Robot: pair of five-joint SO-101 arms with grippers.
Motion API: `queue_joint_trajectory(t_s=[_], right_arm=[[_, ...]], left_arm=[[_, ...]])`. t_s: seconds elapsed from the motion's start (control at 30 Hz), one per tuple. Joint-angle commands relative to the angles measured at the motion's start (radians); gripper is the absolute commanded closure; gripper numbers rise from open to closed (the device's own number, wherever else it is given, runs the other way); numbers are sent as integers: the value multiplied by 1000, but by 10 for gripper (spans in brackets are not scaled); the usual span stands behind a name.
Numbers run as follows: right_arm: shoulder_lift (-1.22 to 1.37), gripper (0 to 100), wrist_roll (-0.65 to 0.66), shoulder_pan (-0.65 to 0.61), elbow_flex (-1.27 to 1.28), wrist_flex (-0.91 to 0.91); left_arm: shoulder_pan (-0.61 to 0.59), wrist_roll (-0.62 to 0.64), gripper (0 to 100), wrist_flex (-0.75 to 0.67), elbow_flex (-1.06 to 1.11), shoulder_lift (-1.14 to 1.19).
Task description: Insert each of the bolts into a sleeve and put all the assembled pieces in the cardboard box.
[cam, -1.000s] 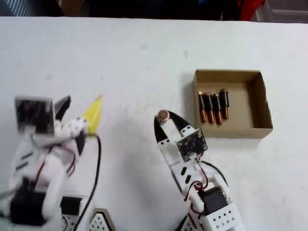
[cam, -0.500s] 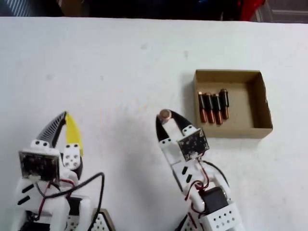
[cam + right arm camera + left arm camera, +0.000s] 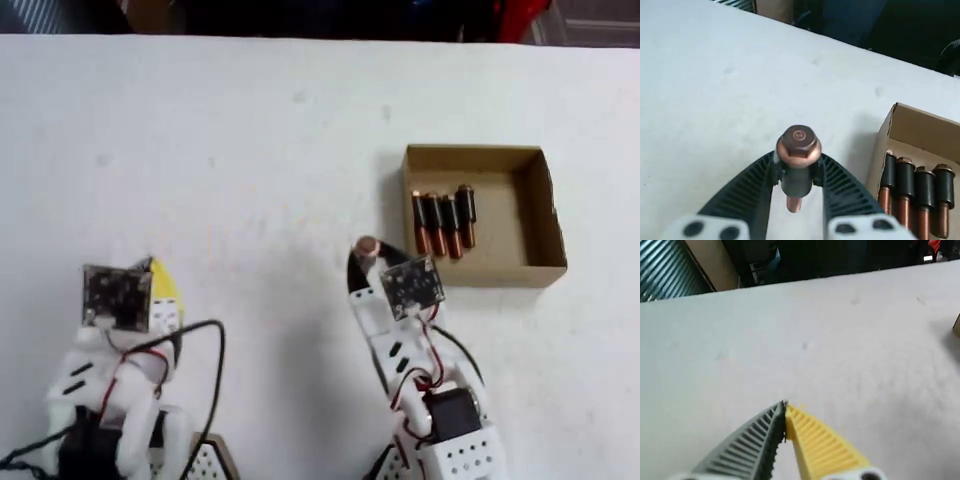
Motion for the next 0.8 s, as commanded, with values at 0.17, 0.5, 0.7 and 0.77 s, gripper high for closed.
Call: queue_joint_trajectory(t_s=[0.17, 0.5, 0.7, 0.77], right_arm=[[-13, 982, 15, 13, -210, 214], [-12, 982, 17, 150, -433, 331], [-10, 982, 17, 159, -572, 443], [-10, 982, 17, 159, -618, 473]], left_arm=[[-12, 0, 977, 2, 133, -2], [-4, 0, 977, 2, 288, -2], [-2, 0, 977, -6, 379, -2], [-2, 0, 977, -6, 396, -2]])
